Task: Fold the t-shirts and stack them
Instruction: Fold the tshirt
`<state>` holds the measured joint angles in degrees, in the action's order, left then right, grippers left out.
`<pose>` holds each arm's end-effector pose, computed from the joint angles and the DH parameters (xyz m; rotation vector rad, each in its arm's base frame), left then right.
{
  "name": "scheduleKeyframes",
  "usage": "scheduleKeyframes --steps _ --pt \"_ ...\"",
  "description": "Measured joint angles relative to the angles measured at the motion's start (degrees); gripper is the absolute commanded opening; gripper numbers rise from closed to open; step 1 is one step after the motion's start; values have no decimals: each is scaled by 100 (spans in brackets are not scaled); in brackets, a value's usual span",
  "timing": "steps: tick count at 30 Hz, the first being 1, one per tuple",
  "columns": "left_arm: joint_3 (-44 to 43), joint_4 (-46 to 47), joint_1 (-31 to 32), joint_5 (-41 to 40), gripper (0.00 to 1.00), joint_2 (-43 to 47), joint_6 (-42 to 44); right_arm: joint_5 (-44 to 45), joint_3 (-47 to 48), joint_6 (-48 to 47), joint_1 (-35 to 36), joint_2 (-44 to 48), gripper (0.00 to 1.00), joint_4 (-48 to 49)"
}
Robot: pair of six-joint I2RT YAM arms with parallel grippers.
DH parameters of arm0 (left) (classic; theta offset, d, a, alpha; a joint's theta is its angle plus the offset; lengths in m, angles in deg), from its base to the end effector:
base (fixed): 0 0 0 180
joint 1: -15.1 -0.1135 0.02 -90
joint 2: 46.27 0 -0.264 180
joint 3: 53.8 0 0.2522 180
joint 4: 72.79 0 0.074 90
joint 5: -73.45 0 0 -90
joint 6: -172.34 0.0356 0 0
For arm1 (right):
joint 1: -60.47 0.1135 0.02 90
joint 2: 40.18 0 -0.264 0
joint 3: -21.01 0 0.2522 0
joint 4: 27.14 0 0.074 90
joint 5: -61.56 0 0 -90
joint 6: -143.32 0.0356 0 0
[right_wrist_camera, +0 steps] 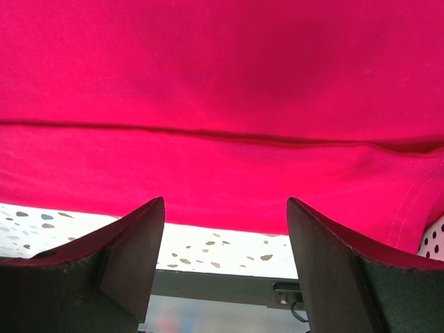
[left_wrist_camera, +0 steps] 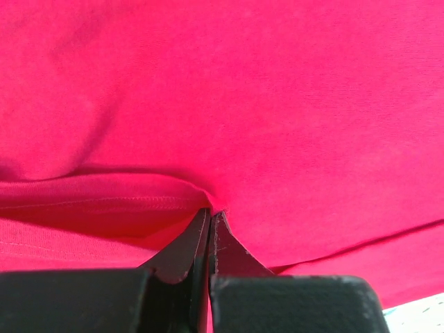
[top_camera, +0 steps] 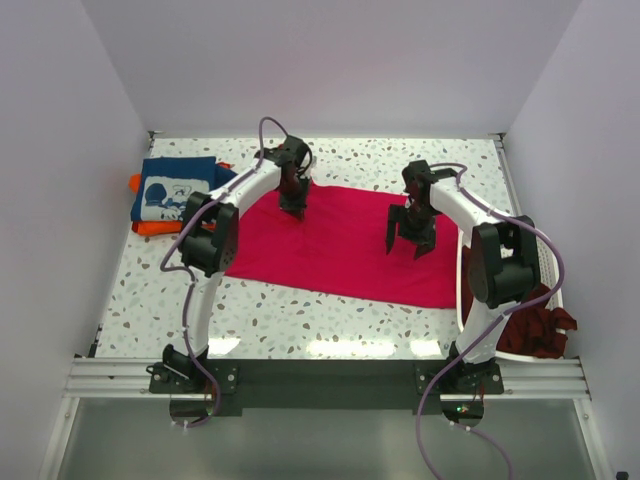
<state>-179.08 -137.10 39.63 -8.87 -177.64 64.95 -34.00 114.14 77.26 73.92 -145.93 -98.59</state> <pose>0.4364 -0.2044 0.1819 0.2103 2.8410 -0.3546 0.3387 0.0845 0.2036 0.2728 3.0566 0.1921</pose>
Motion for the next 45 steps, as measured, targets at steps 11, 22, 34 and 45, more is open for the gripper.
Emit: scheduleKeyframes --steps 11,22,34,45 --pt "-170 50 0 177 40 -192 17 2 0 -2 0 2 74 -4" --pt "-621 348 -15 76 90 -208 -219 7 -35 2 0 87 75 7" --pt "2321 1318 -632 -411 99 1652 -726 330 -144 -76 0 236 78 361" --pt "3458 1976 -798 -581 100 1985 -758 807 -1134 -83 0 225 79 1215"
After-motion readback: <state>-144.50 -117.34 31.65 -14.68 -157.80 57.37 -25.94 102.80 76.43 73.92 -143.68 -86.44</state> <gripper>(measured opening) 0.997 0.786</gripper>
